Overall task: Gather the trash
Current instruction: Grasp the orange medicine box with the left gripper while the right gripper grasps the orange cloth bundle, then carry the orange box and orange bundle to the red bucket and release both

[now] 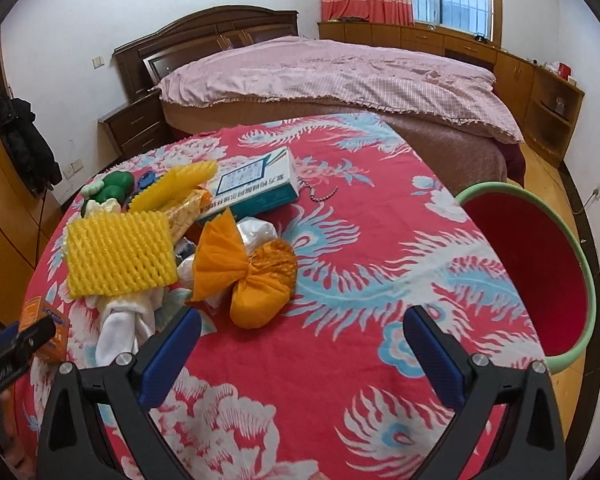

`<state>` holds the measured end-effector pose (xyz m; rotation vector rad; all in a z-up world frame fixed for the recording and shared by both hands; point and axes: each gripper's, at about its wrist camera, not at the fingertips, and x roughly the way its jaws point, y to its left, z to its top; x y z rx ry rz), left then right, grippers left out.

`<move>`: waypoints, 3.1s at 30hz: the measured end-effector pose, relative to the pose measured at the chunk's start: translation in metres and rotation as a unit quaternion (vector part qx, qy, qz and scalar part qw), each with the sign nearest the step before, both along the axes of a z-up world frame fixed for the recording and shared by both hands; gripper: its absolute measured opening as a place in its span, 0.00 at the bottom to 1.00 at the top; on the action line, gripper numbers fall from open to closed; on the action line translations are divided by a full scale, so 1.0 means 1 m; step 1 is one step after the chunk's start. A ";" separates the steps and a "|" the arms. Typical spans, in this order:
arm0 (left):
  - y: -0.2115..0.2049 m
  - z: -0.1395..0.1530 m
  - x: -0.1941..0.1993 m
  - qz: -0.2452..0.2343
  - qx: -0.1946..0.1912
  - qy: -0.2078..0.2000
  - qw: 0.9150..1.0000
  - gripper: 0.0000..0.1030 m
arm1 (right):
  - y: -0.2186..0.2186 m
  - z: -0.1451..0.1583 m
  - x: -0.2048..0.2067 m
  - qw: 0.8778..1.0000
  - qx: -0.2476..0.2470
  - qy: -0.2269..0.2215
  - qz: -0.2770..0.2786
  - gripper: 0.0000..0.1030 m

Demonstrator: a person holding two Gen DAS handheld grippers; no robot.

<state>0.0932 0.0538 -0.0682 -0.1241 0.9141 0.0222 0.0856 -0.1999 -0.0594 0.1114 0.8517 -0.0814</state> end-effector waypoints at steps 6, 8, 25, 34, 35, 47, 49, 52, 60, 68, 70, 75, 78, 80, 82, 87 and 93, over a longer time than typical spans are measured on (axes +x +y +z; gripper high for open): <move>-0.004 -0.008 0.004 -0.036 -0.027 0.014 0.999 0.65 | 0.008 -0.011 0.013 1.000 -0.003 0.016 -0.003 0.86; -0.005 -0.011 0.005 -0.047 -0.031 0.017 0.998 0.63 | 0.011 -0.015 0.016 1.000 -0.001 0.022 -0.005 0.80; -0.009 0.005 -0.004 -0.064 -0.043 -0.012 0.997 0.47 | 0.006 -0.013 0.010 1.000 0.019 0.007 -0.007 0.24; -0.021 0.025 -0.013 -0.073 -0.049 -0.027 0.996 0.47 | -0.004 0.009 -0.015 0.999 0.028 -0.023 -0.004 0.23; -0.023 0.027 -0.014 -0.075 -0.050 -0.028 0.996 0.47 | -0.006 0.012 -0.018 0.999 0.028 -0.027 -0.005 0.23; -0.062 0.056 -0.020 -0.119 -0.064 -0.044 0.990 0.47 | -0.037 0.041 -0.051 0.997 0.048 -0.057 -0.026 0.23; -0.072 0.058 -0.020 -0.127 -0.063 -0.046 0.989 0.47 | -0.044 0.043 -0.055 0.996 0.051 -0.058 -0.033 0.23; -0.086 0.062 -0.018 -0.142 -0.066 -0.047 0.987 0.47 | -0.057 0.045 -0.061 0.996 0.051 -0.061 -0.044 0.23; -0.131 0.073 -0.007 -0.182 -0.060 -0.052 0.980 0.47 | -0.095 0.046 -0.067 0.994 0.049 -0.062 -0.078 0.23; -0.187 0.073 0.007 -0.227 -0.051 -0.047 0.971 0.47 | -0.136 0.037 -0.067 0.991 0.048 -0.053 -0.110 0.23; -0.200 0.072 0.009 -0.237 -0.051 -0.043 0.969 0.47 | -0.145 0.035 -0.068 0.991 0.050 -0.051 -0.116 0.23; -0.234 0.068 0.017 -0.263 -0.048 -0.039 0.963 0.47 | -0.169 0.026 -0.069 0.989 0.052 -0.043 -0.133 0.24; -0.253 0.064 0.020 -0.278 -0.049 -0.035 0.959 0.47 | -0.183 0.019 -0.068 0.987 0.059 -0.037 -0.142 0.24; -0.263 0.060 0.023 -0.287 -0.049 -0.033 0.956 0.47 | -0.192 0.014 -0.068 0.986 0.065 -0.033 -0.149 0.25; -0.274 0.056 0.026 -0.295 -0.049 -0.030 0.954 0.47 | -0.200 0.009 -0.067 0.985 0.071 -0.029 -0.154 0.25; -0.295 0.049 0.033 -0.308 -0.049 -0.024 0.950 0.47 | -0.216 0.001 -0.068 0.982 0.087 -0.027 -0.163 0.27; -0.316 0.041 0.040 -0.320 -0.046 -0.014 0.946 0.47 | -0.227 0.000 -0.073 0.980 0.093 -0.040 -0.171 0.51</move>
